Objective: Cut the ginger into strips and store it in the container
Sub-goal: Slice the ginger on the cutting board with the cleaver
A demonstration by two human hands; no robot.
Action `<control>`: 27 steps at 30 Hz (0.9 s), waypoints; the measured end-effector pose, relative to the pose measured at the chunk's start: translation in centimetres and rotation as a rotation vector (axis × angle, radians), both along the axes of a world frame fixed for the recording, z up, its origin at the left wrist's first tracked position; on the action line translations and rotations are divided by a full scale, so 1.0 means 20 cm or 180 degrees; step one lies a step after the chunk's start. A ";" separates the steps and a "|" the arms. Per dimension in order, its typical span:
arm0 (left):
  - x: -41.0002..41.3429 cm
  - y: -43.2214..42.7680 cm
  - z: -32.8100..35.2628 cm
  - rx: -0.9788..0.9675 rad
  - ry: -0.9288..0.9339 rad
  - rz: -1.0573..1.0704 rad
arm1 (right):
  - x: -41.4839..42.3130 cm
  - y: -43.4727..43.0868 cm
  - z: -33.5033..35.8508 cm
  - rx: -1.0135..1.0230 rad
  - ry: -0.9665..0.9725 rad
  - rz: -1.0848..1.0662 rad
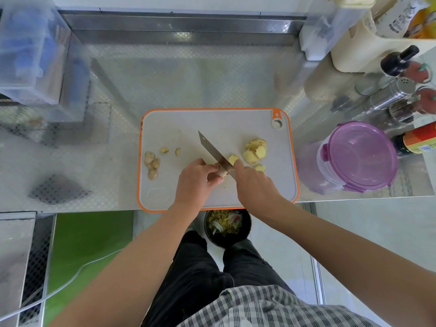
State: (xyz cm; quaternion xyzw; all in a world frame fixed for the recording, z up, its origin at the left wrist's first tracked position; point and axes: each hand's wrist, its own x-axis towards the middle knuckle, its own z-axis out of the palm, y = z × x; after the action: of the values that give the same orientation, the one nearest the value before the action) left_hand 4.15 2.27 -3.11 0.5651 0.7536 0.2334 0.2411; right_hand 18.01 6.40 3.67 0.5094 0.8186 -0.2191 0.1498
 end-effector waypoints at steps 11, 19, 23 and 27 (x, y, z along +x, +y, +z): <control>0.00 0.01 0.02 -0.0061 -0.0108 0.0008 | 0.03 0.01 -0.04 -0.0102 0.0040 -0.0013; 0.00 0.00 0.01 -0.0009 -0.0046 -0.0069 | 0.03 -0.02 -0.07 -0.0060 -0.0063 -0.0060; 0.01 0.00 0.03 0.0056 -0.0136 -0.0076 | -0.04 0.04 -0.16 -0.0057 0.0174 -0.0060; 0.00 0.00 0.02 0.0065 -0.0139 -0.0075 | -0.03 0.05 -0.20 -0.0210 0.0429 -0.0211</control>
State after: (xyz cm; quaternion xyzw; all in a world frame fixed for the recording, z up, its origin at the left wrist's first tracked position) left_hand 4.11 2.22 -2.72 0.5712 0.7390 0.2505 0.2546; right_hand 17.46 7.45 -0.32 0.5151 0.8018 -0.2846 0.1037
